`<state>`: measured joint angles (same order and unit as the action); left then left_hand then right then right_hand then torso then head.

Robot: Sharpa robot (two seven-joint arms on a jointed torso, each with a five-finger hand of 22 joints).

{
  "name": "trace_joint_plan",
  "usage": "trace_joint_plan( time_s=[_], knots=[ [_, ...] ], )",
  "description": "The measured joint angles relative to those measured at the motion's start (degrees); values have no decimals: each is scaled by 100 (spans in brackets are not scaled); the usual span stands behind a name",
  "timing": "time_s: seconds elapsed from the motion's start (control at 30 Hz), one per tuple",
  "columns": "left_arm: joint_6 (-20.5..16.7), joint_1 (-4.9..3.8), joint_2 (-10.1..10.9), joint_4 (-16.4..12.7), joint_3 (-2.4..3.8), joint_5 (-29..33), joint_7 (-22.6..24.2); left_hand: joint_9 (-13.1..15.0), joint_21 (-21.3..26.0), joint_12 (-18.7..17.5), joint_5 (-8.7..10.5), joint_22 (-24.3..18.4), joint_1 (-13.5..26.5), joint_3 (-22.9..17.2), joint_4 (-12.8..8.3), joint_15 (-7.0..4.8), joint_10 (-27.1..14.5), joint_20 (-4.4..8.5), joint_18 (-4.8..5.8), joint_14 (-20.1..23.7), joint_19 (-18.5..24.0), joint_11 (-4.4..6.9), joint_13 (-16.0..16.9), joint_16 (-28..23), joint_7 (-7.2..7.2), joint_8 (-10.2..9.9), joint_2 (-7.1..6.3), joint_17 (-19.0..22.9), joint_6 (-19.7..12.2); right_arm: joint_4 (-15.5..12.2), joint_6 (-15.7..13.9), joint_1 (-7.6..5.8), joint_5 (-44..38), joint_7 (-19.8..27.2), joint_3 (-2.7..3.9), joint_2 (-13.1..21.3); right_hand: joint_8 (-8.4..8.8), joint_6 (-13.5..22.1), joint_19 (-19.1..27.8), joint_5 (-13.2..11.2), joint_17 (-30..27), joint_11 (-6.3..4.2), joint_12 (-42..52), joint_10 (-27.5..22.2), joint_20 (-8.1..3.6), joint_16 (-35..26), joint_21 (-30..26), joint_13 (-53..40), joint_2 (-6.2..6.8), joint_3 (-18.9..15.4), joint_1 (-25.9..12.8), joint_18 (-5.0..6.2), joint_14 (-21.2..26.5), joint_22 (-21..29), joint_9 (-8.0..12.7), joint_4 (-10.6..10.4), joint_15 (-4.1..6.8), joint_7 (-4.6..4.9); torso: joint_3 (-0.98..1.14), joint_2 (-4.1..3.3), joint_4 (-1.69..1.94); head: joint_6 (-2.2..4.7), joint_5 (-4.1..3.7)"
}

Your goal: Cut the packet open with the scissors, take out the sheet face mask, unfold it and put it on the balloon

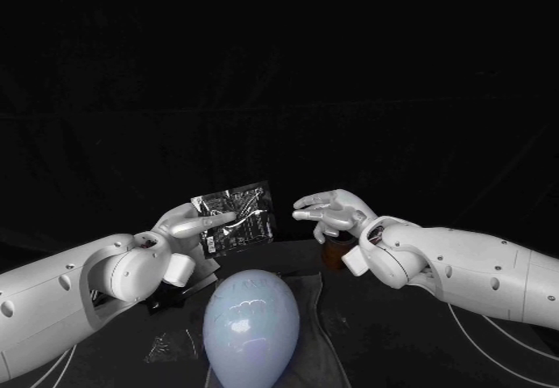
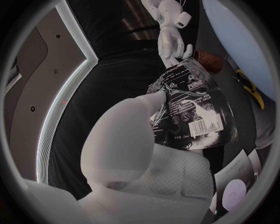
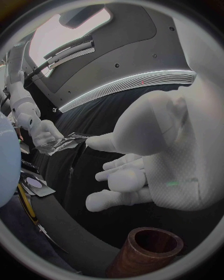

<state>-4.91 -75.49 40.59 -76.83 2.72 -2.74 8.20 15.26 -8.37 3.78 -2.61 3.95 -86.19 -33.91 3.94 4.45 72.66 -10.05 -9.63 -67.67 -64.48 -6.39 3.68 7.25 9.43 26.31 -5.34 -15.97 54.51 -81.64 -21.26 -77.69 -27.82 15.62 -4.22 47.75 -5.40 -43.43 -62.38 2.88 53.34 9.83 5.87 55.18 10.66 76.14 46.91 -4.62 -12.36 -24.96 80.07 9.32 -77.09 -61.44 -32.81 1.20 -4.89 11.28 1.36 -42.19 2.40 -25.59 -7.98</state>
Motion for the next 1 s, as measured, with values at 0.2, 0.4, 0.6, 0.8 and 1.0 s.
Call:
trace_joint_plan(
  time_s=[0.2, 0.4, 0.6, 0.8, 1.0],
  knots=[
    [0, -1, 43, 0, -13, -2, 4, 0, 0, 0, 11, 0, 0, 0, 0, 0, 0, 0, 17, 0, 0, 0, 0, 0, -10, 7, 0, -7, -10, -119, 22, -1, -42, -89, -28, -23, 36, 0, 2, 0, -46, 15, 0, -49, -1, 0, 0, 27, 44, 0, -122, -3, 0, 41, 35, 0, 0, 0, 6, -2, -1, -13, 16],
    [0, -1, 52, -6, -19, -3, 5, 0, 0, 0, 20, 0, 0, 0, 0, 0, 0, 0, -28, 0, 0, 0, 0, 0, -11, 7, 0, -7, -11, -201, 49, -1, 43, -122, -49, -119, 56, 1, -18, 0, 2, 32, 44, -73, 19, 32, 44, 28, 7, -11, -159, -6, -20, 23, 42, -16, -21, -1, 4, -4, -1, -21, 14],
    [3, -1, 49, -12, -23, -5, 6, 0, 0, 0, 0, 0, 14, 0, 0, 0, 0, 0, -28, 0, 0, 0, 0, 0, -6, 7, 13, -6, -6, -203, 87, -1, 330, -124, -59, -302, 55, 2, -70, 0, 79, 32, 95, -73, 12, 64, 115, 34, -2, -16, -214, -9, -62, -26, 49, -51, -21, -2, 2, -4, 3, -20, 14],
    [14, -1, 42, -22, -24, -6, 6, 0, 0, 0, -1, 0, 25, 0, 0, 0, 0, 0, -26, 0, 0, 0, 0, 0, 4, 5, 22, -6, 3, -67, 131, 1, 579, -123, -63, -498, 55, 2, -70, 0, 83, 32, 95, -72, 13, 64, 115, 41, -44, 0, -255, -12, -62, -32, 62, -67, -21, -2, 0, -5, 4, -13, 23],
    [34, -1, 40, -43, -25, -9, 6, 0, 0, 0, -1, 0, 26, 0, 0, 0, 0, 0, -23, 0, 0, 0, 0, 0, 3, -2, 20, -6, 3, 100, 159, 1, 717, -123, -70, -619, 55, 2, -89, 0, 81, 32, 95, -72, -7, 65, 114, 41, -62, 0, -274, -49, -62, -32, 65, -67, -22, -2, -1, -4, 5, -10, 18]
  ],
)
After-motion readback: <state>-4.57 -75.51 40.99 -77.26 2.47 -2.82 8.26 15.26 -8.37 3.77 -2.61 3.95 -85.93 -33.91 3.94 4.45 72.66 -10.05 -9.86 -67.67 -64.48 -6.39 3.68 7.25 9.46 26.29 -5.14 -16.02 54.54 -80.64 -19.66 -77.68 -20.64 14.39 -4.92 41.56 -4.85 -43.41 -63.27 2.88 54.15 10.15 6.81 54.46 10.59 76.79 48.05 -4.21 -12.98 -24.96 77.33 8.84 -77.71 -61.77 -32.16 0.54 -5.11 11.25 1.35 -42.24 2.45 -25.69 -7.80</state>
